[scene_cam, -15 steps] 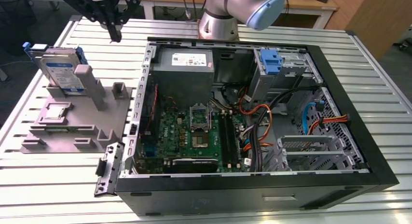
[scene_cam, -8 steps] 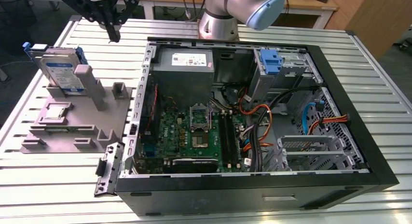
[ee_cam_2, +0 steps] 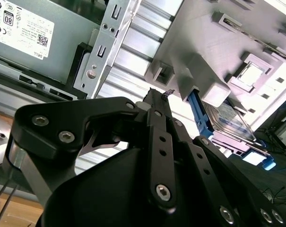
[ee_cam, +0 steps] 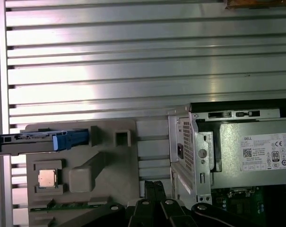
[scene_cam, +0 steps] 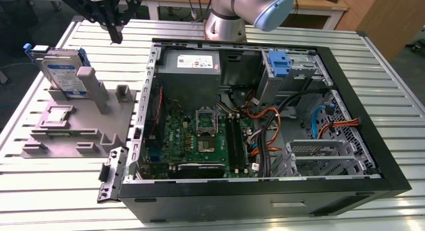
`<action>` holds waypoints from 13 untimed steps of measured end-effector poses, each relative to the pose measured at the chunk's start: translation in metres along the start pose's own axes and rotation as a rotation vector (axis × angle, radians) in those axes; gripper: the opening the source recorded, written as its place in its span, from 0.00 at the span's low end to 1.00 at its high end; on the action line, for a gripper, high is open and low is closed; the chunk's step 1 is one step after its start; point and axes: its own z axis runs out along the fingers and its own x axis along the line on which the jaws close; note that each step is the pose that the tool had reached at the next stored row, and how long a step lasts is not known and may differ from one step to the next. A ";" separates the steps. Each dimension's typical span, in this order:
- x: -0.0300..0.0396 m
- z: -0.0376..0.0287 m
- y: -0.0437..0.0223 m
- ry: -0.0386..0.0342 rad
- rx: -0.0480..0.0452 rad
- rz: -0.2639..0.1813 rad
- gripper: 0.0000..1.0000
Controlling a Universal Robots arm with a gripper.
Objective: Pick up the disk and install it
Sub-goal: 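Reach for the disk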
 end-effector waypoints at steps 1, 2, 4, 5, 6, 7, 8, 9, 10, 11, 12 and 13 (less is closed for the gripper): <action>0.0004 0.0000 0.0000 0.0001 0.0000 0.000 0.10; 0.0009 0.0000 -0.0001 0.0001 0.0000 0.000 0.10; 0.0016 0.0000 -0.0001 0.0000 0.0000 0.000 0.10; 0.0019 0.0000 -0.0002 0.0000 0.0000 0.000 0.10; 0.0022 0.0001 -0.0002 0.0001 0.0000 0.000 0.10; 0.0025 0.0001 -0.0002 0.0003 0.0001 0.000 0.10; 0.0026 0.0001 -0.0002 0.0004 0.0001 0.000 0.10; 0.0029 0.0002 -0.0002 0.0007 0.0001 0.000 0.10; 0.0029 0.0003 -0.0002 0.0007 0.0001 0.000 0.10; 0.0029 0.0003 -0.0002 0.0007 0.0001 0.000 0.10; 0.0029 0.0004 -0.0002 0.0007 0.0000 0.000 0.10; 0.0032 0.0004 -0.0003 0.0005 -0.0001 0.000 0.10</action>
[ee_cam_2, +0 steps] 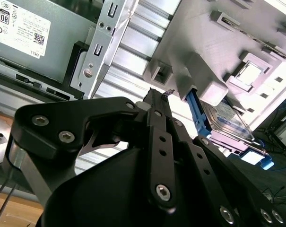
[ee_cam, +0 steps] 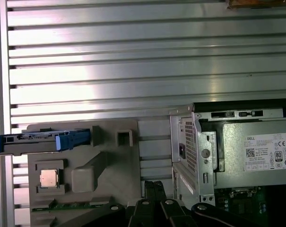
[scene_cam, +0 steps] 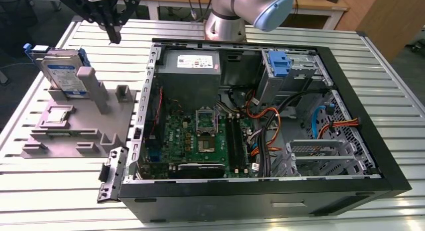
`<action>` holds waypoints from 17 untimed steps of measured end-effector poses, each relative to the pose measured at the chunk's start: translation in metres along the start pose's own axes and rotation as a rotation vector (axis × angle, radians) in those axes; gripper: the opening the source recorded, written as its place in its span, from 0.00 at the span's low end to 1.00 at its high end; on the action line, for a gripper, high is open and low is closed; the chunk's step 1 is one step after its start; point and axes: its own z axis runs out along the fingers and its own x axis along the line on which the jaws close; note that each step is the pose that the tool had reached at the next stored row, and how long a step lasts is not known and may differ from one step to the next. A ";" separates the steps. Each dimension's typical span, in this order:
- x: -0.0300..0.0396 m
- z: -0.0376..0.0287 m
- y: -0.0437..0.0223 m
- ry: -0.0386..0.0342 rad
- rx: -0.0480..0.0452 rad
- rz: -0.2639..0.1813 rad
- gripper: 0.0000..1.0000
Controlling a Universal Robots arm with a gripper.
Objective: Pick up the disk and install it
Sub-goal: 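Reach for the disk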
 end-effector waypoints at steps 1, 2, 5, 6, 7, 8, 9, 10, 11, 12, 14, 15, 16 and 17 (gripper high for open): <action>0.0005 0.0000 0.0000 0.0000 0.0000 0.000 0.10; 0.0009 -0.0001 0.0001 0.0001 0.0001 0.000 0.10; 0.0035 0.0000 0.0007 0.0001 0.0001 0.000 0.10; 0.0044 -0.0001 0.0008 0.0002 0.0002 0.000 0.10; 0.0052 -0.0001 0.0009 0.0002 0.0002 0.000 0.10; 0.0059 -0.0001 0.0011 0.0002 0.0001 0.000 0.10; 0.0065 -0.0001 0.0012 0.0002 0.0001 0.000 0.10; 0.0070 0.0000 0.0014 0.0001 0.0001 0.000 0.10; 0.0074 0.0000 0.0015 0.0002 0.0002 0.000 0.10; 0.0076 -0.0001 0.0015 0.0002 0.0002 0.000 0.10; 0.0080 0.0000 0.0015 0.0002 0.0001 0.000 0.10; 0.0085 0.0000 0.0015 0.0002 0.0001 0.000 0.10; 0.0086 0.0000 0.0016 0.0002 0.0002 0.000 0.10; 0.0087 0.0000 0.0016 0.0002 0.0002 0.000 0.10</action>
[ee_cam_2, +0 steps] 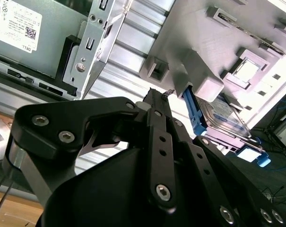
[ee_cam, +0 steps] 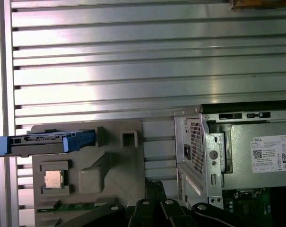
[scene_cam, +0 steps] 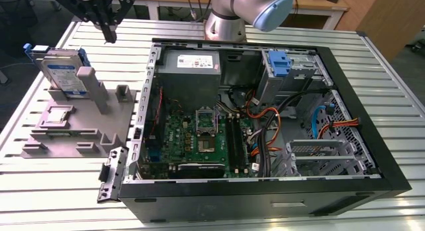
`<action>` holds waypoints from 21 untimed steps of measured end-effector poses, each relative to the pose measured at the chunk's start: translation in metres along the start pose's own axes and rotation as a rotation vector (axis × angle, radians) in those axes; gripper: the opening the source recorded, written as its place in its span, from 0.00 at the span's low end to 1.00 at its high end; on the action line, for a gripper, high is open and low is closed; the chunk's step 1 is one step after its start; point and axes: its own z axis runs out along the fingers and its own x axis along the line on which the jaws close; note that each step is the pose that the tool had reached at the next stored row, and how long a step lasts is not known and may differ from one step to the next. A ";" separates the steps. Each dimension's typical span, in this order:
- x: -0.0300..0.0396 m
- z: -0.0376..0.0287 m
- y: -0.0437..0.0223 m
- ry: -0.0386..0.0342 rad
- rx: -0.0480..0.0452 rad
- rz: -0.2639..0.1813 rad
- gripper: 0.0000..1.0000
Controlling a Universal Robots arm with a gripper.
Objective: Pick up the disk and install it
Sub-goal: 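Reach for the disk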
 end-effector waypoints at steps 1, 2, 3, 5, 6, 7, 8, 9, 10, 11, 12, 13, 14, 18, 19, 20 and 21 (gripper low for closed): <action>0.0002 0.0000 0.0000 0.0000 0.0000 0.000 0.10; 0.0004 0.0000 0.0000 0.0000 0.0000 0.000 0.10; 0.0007 0.0000 0.0000 0.0000 0.0000 0.000 0.10; 0.0011 0.0000 -0.0001 0.0000 0.0000 0.000 0.10; 0.0013 0.0000 -0.0001 0.0000 0.0000 0.000 0.10; 0.0016 0.0000 -0.0001 -0.0001 0.0000 0.000 0.10; 0.0018 0.0000 -0.0001 0.0000 0.0000 0.000 0.10; 0.0021 0.0000 -0.0001 0.0000 -0.0001 0.000 0.10; 0.0023 0.0000 -0.0002 0.0000 0.0000 0.000 0.10; 0.0025 0.0000 -0.0002 0.0000 0.0000 0.000 0.10; 0.0027 0.0000 -0.0002 0.0000 0.0000 0.000 0.10; 0.0029 0.0000 -0.0002 0.0000 0.0000 0.000 0.10; 0.0031 0.0000 -0.0002 0.0000 0.0000 0.000 0.10; 0.0043 0.0000 -0.0003 0.0000 0.0000 0.000 0.10; 0.0045 0.0000 -0.0003 0.0000 0.0000 0.000 0.10; 0.0047 0.0000 -0.0003 0.0000 -0.0001 0.000 0.10; 0.0057 0.0000 -0.0004 0.0001 0.0000 0.000 0.10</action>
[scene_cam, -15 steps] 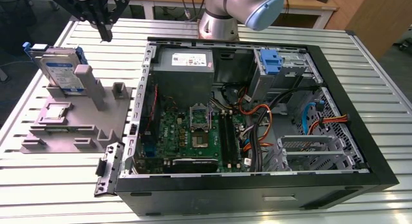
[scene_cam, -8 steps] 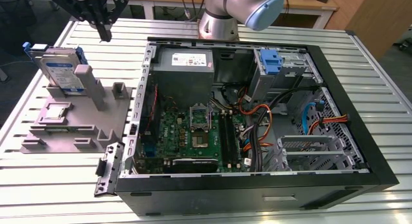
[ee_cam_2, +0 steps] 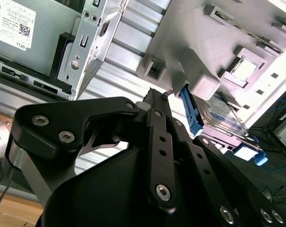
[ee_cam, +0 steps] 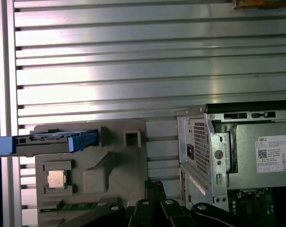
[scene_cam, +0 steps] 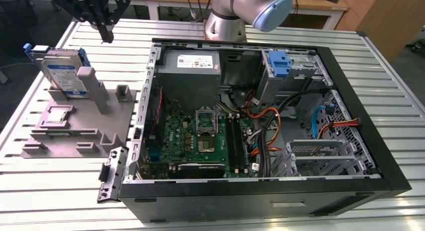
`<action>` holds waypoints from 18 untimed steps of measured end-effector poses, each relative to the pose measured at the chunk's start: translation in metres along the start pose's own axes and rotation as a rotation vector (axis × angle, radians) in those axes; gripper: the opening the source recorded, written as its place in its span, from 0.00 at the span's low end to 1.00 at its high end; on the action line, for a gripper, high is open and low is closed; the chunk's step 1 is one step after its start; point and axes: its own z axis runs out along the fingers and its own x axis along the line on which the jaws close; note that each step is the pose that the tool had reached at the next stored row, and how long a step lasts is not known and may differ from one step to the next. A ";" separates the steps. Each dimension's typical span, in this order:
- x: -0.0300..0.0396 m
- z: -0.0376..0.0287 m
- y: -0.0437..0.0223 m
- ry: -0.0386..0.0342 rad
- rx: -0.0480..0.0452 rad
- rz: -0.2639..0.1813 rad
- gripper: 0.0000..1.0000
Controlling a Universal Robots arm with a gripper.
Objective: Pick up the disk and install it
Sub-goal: 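Reach for the disk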
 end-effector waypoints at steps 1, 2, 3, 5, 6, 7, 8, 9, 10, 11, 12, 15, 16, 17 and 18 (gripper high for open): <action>0.0000 0.0001 0.0000 0.0002 0.0000 0.000 0.10; 0.0000 0.0001 0.0000 0.0002 0.0000 0.000 0.10; 0.0000 0.0001 0.0000 0.0002 0.0000 0.000 0.10; 0.0000 0.0001 0.0000 0.0003 0.0000 0.000 0.10; 0.0000 0.0001 0.0000 0.0003 0.0000 0.000 0.10; 0.0000 0.0002 0.0000 0.0003 0.0000 0.000 0.10; 0.0000 0.0002 0.0000 0.0003 0.0000 0.000 0.10; 0.0000 0.0002 0.0000 0.0002 -0.0001 0.000 0.10; 0.0004 0.0003 0.0001 0.0000 -0.0002 0.000 0.10; 0.0011 0.0003 0.0005 0.0000 -0.0002 0.000 0.10; 0.0018 0.0003 0.0010 0.0001 -0.0001 0.000 0.10; 0.0058 0.0003 0.0039 0.0002 0.0000 0.000 0.10; 0.0073 0.0003 0.0051 0.0002 0.0000 0.000 0.10; 0.0093 0.0003 0.0058 0.0002 0.0000 0.000 0.10; 0.0112 0.0004 0.0066 0.0002 0.0000 0.000 0.10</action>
